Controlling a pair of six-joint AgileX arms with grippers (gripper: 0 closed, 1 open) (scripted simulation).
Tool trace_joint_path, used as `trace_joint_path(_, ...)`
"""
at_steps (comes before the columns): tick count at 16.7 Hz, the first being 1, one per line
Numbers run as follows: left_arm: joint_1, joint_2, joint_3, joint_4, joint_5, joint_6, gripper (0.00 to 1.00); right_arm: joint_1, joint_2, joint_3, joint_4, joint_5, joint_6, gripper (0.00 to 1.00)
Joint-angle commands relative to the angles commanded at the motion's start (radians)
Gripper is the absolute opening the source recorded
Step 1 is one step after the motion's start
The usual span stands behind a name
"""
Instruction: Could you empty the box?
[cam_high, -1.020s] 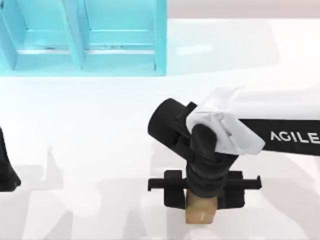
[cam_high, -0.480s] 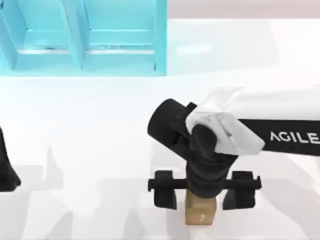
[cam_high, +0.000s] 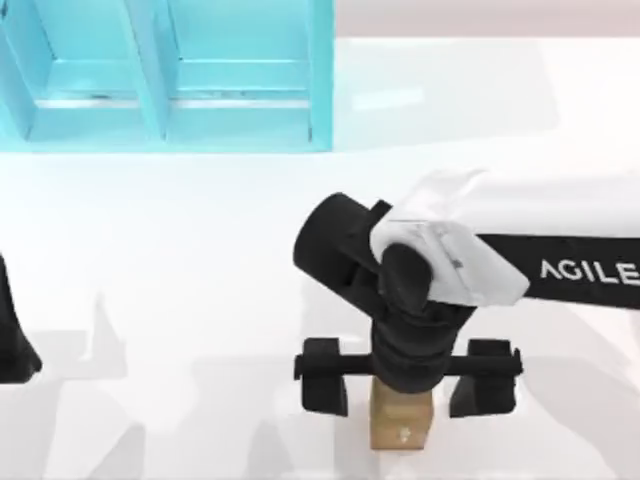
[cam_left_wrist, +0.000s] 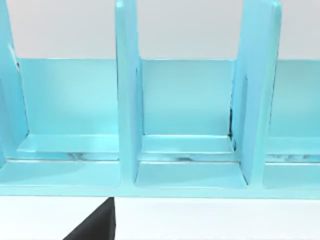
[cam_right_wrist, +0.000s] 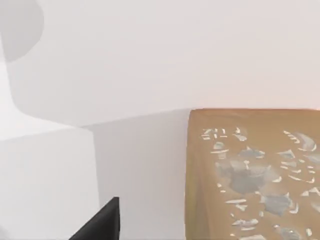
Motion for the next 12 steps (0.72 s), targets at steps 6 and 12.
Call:
trace_joint_path(6,0.000,0.000,0.000,0.000,0.000,0.000,1.00,0.000,-0.064,0.159,-0.239,-0.001,-0.003,1.00)
trace_joint_path(12,0.000,0.000,0.000,0.000,0.000,0.000,1.00,-0.001,-0.081,0.193,-0.281,-0.001,-0.004,1.00)
